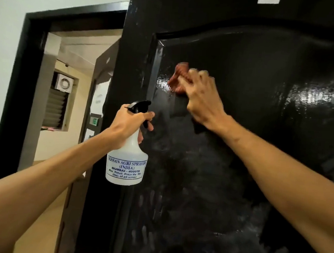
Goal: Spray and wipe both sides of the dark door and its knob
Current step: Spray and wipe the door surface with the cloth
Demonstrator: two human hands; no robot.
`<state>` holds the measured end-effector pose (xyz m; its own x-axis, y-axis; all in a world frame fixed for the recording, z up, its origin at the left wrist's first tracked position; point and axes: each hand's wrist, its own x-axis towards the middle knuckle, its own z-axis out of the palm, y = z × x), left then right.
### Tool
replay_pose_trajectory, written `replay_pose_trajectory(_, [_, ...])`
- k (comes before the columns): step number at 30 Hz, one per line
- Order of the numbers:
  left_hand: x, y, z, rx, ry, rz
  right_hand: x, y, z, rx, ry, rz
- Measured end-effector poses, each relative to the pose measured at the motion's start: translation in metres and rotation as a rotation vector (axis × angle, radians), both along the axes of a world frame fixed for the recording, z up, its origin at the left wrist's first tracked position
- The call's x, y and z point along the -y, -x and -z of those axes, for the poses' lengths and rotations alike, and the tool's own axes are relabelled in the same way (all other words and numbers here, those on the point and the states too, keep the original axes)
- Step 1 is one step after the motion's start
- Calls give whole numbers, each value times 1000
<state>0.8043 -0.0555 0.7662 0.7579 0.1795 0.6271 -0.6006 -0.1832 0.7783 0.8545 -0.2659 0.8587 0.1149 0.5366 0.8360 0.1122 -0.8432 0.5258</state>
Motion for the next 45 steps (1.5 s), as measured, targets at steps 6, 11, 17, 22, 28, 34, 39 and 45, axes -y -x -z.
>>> replay_pose_trajectory(6, [-44, -7, 1, -4, 28, -51, -58, -20, 27, 6, 139, -88])
replay_pose_trajectory(11, [-69, -10, 14, 6, 15, -86, -75, -25, 58, -50, 419, -57])
replay_pose_trajectory(17, [-72, -11, 25, 1, 18, -70, -65, -18, 41, 3, 101, -45])
replay_pose_trajectory(22, [-59, 0, 62, -45, 12, -32, -43, -12, 163, -194, 486, 11])
replay_pose_trajectory(28, [-38, 5, 70, -13, -48, -29, -18, -4, 85, -100, -39, -9])
replay_pose_trajectory(34, [-7, 18, 89, 3, -84, 24, 25, 10, 177, -201, 447, 26])
replay_pose_trajectory(39, [20, 18, 92, 21, -119, 65, 92, 24, 87, -31, -244, 39])
replay_pose_trajectory(45, [66, 18, 100, 3, -101, 120, 111, 25, 185, -146, 228, 22])
